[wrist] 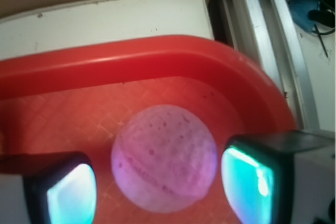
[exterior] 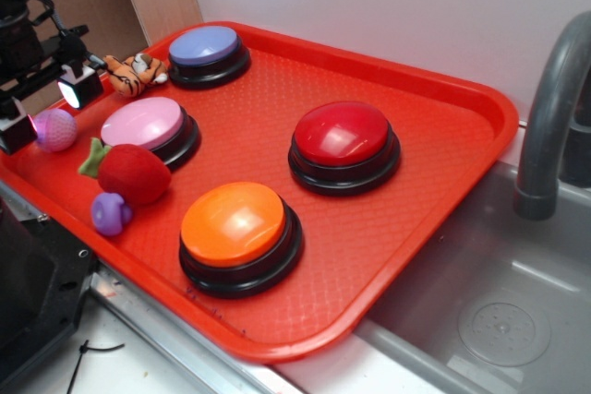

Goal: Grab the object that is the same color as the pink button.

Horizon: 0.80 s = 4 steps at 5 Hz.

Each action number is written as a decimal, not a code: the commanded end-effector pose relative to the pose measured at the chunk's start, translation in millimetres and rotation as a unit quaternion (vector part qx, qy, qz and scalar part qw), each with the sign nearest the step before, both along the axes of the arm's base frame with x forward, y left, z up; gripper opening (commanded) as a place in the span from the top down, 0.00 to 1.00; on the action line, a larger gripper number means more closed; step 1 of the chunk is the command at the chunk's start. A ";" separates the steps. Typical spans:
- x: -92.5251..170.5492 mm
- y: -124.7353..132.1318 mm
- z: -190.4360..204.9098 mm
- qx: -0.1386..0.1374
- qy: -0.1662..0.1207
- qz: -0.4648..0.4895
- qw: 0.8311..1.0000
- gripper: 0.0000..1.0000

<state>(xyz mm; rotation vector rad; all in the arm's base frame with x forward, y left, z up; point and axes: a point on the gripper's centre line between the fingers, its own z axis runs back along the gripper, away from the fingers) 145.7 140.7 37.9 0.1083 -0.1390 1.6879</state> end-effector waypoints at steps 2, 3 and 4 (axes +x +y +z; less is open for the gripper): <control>-2.2 3.3 -7.7 0.023 0.016 0.011 1.000 0.94; -2.4 3.6 -5.4 0.025 0.014 0.010 1.000 1.00; 2.2 -5.2 12.5 0.022 0.006 -0.053 0.998 1.00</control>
